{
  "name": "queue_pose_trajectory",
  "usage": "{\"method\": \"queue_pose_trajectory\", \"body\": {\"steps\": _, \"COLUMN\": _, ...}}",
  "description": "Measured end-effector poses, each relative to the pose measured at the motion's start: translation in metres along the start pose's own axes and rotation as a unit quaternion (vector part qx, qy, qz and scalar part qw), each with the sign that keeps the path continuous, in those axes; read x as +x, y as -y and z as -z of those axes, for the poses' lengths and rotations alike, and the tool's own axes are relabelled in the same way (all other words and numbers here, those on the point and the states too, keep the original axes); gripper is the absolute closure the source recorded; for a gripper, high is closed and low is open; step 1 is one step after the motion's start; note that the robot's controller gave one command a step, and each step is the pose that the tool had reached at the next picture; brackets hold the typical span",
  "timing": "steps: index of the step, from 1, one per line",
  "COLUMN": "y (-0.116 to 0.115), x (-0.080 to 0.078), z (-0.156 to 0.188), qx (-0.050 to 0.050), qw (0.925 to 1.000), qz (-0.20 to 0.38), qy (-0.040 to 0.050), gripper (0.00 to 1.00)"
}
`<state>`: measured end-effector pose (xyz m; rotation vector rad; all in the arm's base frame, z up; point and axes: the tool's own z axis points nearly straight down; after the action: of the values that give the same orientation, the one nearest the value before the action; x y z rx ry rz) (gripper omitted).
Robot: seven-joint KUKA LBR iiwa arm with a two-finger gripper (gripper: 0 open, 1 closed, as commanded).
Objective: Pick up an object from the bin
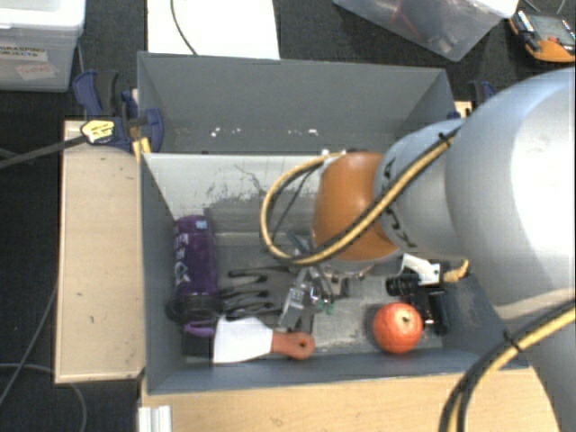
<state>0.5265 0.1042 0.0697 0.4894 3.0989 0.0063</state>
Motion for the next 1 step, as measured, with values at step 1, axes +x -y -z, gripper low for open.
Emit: {"method": "queue_pose_trajectory", "body": {"steps": 1, "y": 0.0186, "x": 0.0128, "z": 0.0021, "qx": -0.002, "qw": 0.9997, "qz": 0.023, "qy": 0.0038, "gripper": 0.0}}
